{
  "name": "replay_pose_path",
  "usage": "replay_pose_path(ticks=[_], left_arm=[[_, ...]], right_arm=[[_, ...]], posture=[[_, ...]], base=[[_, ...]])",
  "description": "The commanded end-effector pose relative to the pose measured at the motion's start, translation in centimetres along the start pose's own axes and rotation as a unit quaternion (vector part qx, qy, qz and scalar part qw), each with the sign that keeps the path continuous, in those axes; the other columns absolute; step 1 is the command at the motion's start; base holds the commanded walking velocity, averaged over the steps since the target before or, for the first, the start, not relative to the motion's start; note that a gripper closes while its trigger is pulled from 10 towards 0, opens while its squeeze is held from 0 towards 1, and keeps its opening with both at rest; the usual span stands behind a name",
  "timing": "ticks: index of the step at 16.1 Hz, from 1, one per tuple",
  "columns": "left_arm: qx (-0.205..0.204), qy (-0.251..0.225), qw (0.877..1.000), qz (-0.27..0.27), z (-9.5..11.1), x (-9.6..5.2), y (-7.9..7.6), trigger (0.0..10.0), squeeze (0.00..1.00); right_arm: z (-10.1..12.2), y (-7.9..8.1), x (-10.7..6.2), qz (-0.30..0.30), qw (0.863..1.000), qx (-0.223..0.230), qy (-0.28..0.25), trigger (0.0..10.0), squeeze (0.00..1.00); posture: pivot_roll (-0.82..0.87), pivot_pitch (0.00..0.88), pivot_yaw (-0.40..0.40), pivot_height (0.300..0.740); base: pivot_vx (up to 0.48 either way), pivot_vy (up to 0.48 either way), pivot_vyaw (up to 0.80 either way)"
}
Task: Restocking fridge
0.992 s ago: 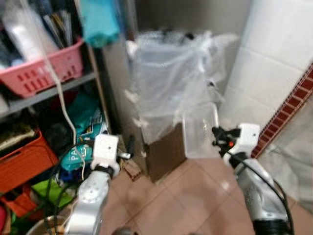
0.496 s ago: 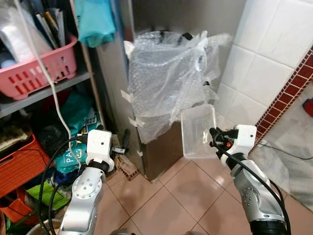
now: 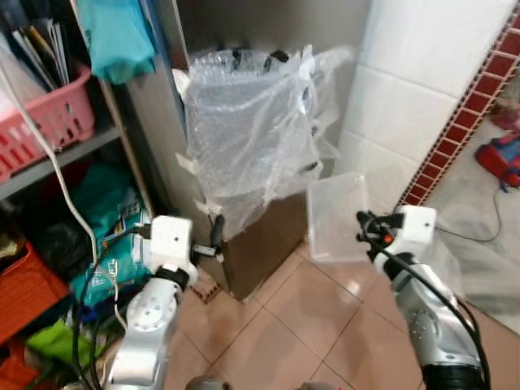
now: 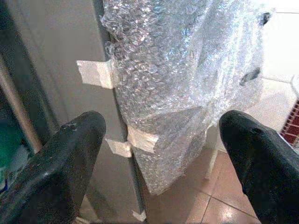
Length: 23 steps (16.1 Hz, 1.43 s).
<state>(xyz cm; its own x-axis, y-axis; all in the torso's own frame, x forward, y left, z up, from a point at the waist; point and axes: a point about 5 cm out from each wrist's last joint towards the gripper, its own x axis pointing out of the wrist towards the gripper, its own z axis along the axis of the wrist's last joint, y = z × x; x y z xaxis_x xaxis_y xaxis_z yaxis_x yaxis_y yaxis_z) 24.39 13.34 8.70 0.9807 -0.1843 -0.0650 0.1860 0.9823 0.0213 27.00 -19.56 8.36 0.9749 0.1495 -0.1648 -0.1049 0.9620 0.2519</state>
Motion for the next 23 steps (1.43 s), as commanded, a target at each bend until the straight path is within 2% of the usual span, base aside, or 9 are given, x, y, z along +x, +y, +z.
replay_pose_path(ticks=[1,3,10,16,17,18,20,23], left_arm=[[0.009,0.001,1.000,0.004,0.1,-0.1,0.5,10.0,0.00],[0.009,0.002,1.000,0.004,0.1,-0.1,0.5,10.0,0.00],[0.012,0.005,1.000,0.008,0.1,-0.3,0.5,10.0,0.00],[0.022,-0.010,0.999,0.034,0.7,-0.3,1.1,10.0,0.00],[0.025,-0.032,0.997,0.061,1.7,0.2,1.8,10.0,0.00],[0.027,-0.035,0.997,0.065,1.9,0.2,1.9,10.0,0.00],[0.025,-0.045,0.996,0.066,2.6,0.7,1.8,10.0,0.00],[0.016,-0.035,0.997,0.065,2.2,0.6,1.5,10.0,0.00]], right_arm=[[0.2,0.8,0.2,0.010,1.000,0.003,-0.002,10.0,0.00],[0.1,0.8,0.2,0.011,1.000,0.005,0.000,10.0,0.00],[-0.2,0.8,0.0,0.009,1.000,0.005,0.006,10.0,0.00],[-0.3,1.0,0.0,0.011,1.000,0.000,0.006,10.0,0.00],[-0.3,0.9,0.0,0.012,1.000,-0.001,0.007,10.0,0.00],[-0.3,0.9,0.0,0.012,1.000,-0.001,0.007,10.0,0.00],[-0.4,0.9,0.0,0.011,1.000,-0.002,0.007,10.0,0.00],[-0.3,1.0,-0.1,0.015,1.000,-0.008,0.006,10.0,0.00]], posture=[[0.02,0.000,0.010,0.740],[0.02,0.000,0.009,0.740],[0.02,0.000,0.009,0.740],[0.02,0.002,0.014,0.740],[0.02,0.005,0.016,0.740],[0.02,0.005,0.016,0.740],[0.02,0.005,0.017,0.740],[0.02,0.005,0.018,0.740]], base=[[0.000,0.390,-0.80],[0.000,0.341,-0.80],[0.000,0.000,-0.78],[0.000,0.000,0.00],[0.000,0.000,0.00],[0.000,0.000,0.00],[0.000,0.000,0.00],[0.000,0.236,0.00]])
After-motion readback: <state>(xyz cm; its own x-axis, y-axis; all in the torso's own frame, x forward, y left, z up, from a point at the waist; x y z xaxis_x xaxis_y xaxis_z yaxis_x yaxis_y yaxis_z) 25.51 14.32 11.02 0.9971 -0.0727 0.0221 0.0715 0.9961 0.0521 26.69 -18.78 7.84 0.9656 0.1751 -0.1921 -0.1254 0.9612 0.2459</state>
